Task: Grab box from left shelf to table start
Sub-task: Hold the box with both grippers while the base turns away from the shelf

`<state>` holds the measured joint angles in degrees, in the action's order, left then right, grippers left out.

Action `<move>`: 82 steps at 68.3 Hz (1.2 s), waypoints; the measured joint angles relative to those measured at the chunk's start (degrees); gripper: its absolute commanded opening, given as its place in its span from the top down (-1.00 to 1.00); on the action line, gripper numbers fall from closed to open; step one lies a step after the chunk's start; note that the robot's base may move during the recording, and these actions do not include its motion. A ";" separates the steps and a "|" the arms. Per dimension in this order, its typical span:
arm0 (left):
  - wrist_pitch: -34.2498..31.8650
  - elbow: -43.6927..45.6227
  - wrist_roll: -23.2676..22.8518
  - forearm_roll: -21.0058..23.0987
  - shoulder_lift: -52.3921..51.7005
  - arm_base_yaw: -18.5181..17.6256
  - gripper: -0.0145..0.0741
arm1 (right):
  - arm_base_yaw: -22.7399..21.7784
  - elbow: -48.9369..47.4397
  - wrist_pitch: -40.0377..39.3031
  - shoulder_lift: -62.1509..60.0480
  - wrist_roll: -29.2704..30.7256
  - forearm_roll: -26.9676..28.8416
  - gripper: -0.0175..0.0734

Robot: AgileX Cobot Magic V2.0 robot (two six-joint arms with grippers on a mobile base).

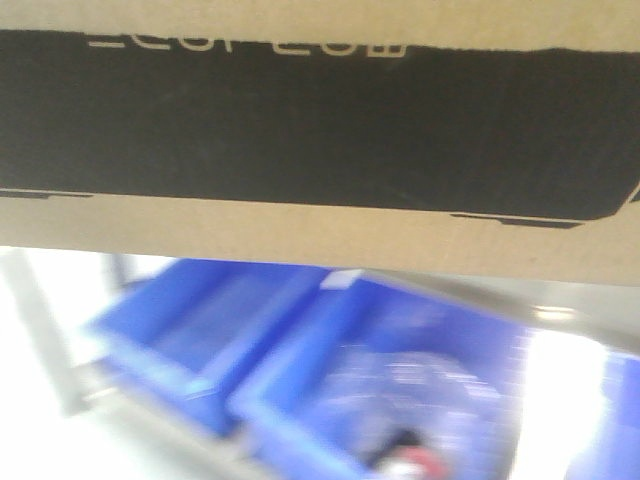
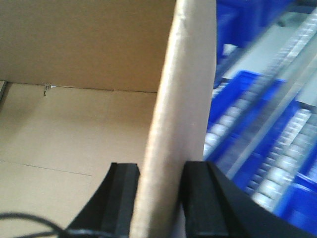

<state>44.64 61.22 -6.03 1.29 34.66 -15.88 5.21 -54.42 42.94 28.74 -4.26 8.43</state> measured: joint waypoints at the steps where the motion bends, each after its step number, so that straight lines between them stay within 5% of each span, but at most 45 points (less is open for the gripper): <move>1: 0.00 0.00 0.00 0.00 0.00 0.00 0.89 | 0.00 0.00 0.00 0.00 0.00 0.00 0.49; 82: 0.00 0.00 0.00 0.00 -0.12 0.00 0.89 | 0.00 0.00 0.00 -0.10 0.00 0.00 0.49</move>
<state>44.64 61.22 -6.03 1.29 34.54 -15.88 5.21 -54.42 42.94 28.65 -4.26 8.43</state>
